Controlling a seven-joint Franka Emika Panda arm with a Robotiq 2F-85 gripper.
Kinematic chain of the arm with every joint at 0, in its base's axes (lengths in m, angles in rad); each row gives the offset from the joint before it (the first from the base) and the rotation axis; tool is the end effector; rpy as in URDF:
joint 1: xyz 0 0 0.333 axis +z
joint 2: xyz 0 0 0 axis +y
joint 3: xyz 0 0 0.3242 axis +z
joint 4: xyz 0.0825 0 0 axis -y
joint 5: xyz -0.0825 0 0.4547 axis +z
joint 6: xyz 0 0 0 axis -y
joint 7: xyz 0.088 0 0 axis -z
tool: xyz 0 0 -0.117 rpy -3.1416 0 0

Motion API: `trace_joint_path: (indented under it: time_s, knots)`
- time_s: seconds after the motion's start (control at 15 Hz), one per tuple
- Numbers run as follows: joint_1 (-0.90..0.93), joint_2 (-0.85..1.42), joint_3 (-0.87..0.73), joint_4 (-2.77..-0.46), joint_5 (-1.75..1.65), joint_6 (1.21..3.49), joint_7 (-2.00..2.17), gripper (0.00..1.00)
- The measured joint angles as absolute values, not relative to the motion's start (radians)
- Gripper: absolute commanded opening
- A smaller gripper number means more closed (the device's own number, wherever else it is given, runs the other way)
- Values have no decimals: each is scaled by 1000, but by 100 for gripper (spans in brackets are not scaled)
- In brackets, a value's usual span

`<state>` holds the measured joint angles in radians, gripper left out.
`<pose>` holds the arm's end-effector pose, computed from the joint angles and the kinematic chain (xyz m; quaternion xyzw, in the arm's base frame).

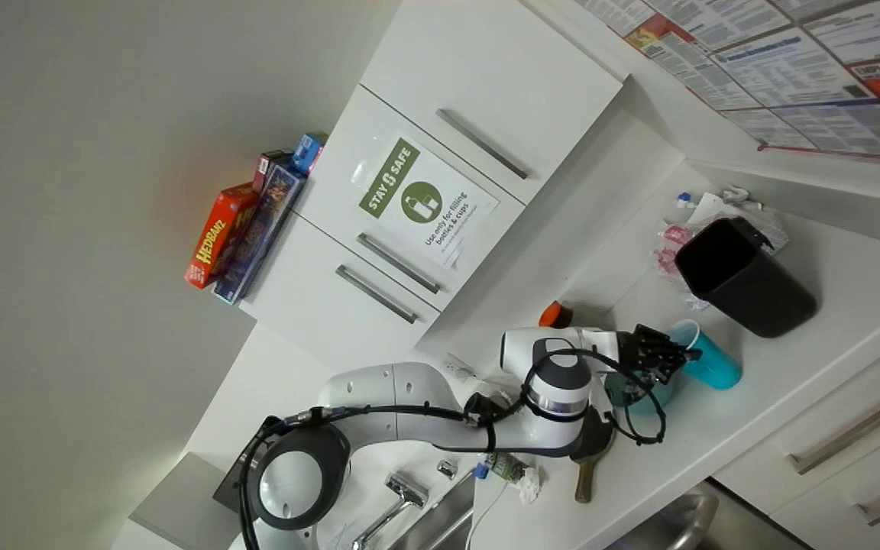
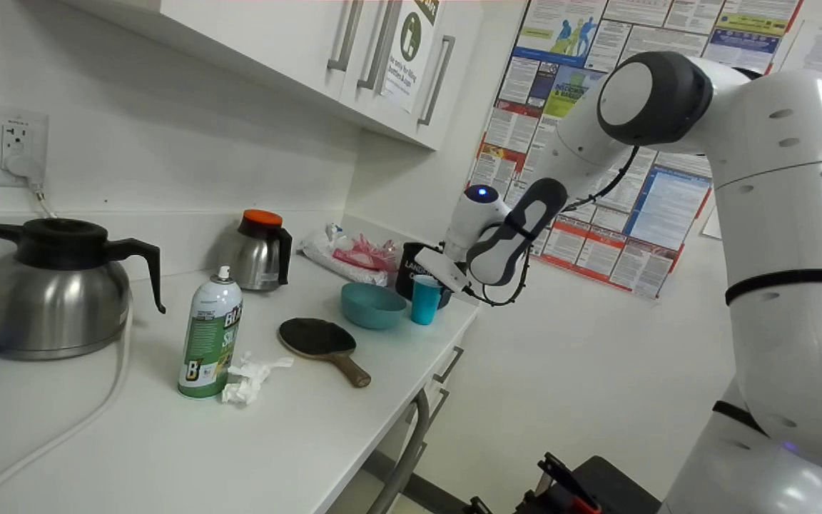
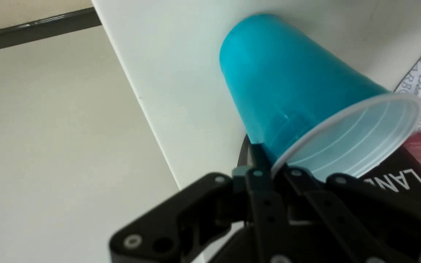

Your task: Move the blue cup closer to the landfill bin

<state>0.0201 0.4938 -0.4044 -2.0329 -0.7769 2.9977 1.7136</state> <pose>0.6452 -0.2029 0.1958 0.7707 -0.5605 0.2983 0.0523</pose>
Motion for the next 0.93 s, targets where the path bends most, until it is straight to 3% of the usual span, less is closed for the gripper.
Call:
trace_joint_path:
  time_s: [0.6,0.93]
  knots:
    - [200,475,-602,-2037,-894,3047,1840,97]
    - [279,339,-691,-2114,-1003,3064,1867,100]
